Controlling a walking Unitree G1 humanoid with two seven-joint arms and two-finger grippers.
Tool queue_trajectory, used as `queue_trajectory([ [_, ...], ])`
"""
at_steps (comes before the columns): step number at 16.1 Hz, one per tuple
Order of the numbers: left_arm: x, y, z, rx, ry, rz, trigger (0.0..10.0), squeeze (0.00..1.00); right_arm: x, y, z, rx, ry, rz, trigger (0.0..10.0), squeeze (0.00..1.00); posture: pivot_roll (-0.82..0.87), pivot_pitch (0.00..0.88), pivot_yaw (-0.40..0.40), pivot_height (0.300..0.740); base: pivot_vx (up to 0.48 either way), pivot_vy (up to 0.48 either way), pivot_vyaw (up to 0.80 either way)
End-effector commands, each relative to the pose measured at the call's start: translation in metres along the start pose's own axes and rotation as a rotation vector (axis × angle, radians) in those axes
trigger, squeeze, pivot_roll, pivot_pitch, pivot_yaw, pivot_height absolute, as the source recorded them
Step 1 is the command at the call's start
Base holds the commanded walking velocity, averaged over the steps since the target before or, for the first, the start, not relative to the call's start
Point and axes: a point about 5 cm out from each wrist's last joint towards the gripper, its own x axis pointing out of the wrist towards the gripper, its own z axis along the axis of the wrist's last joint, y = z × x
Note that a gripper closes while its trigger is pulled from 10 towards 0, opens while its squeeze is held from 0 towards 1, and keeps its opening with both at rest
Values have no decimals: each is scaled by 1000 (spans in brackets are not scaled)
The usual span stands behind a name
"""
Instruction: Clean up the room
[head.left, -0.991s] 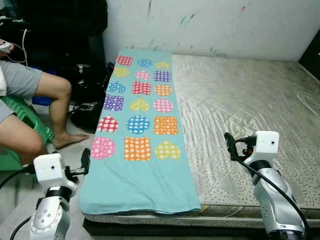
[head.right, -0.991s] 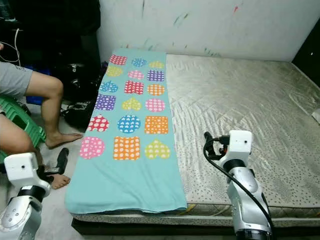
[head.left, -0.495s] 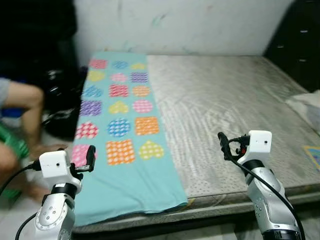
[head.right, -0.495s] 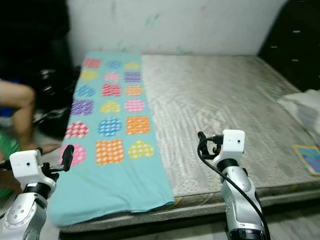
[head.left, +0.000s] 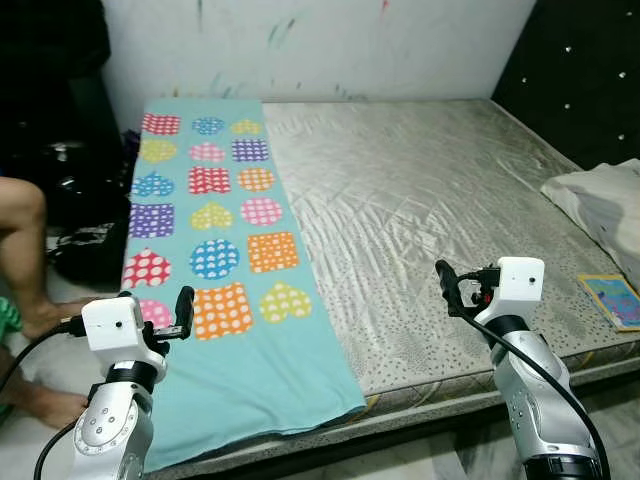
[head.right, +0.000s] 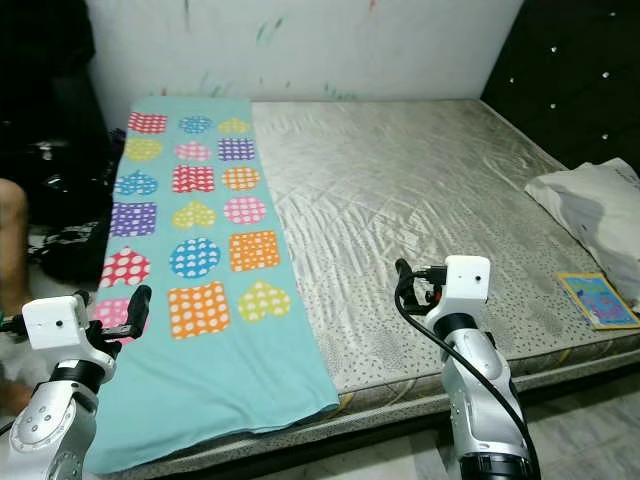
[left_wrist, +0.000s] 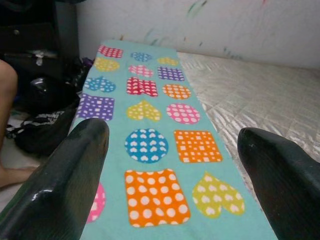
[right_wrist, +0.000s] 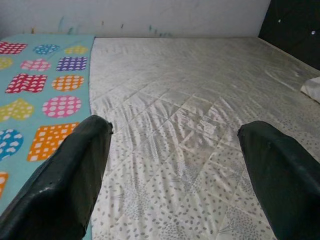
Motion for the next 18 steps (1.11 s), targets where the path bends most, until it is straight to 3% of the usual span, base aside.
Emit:
queue_trajectory([
  [1, 1, -1, 2, -3, -14, -7, 10000, 0, 2, 0, 3, 0, -14, -1, 10000, 0, 30, 18, -53, 740, 0, 0, -750],
  [7, -1, -3, 1, -9, -9, 14, 10000, 0, 4, 6, 2, 3, -9, 24, 10000, 0, 33, 30, -61, 740, 0, 0, 0],
  [12, -5, 0, -1, 0, -7, 37, 10000, 0, 4, 18, -7, 16, 45, 130, 10000, 0, 52, 32, -88, 740, 0, 0, 0],
  [18, -14, 6, 0, -17, -37, 120, 10000, 0, 20, 33, -2, -8, 52, 233, 10000, 0, 87, 22, -155, 740, 0, 0, 0],
])
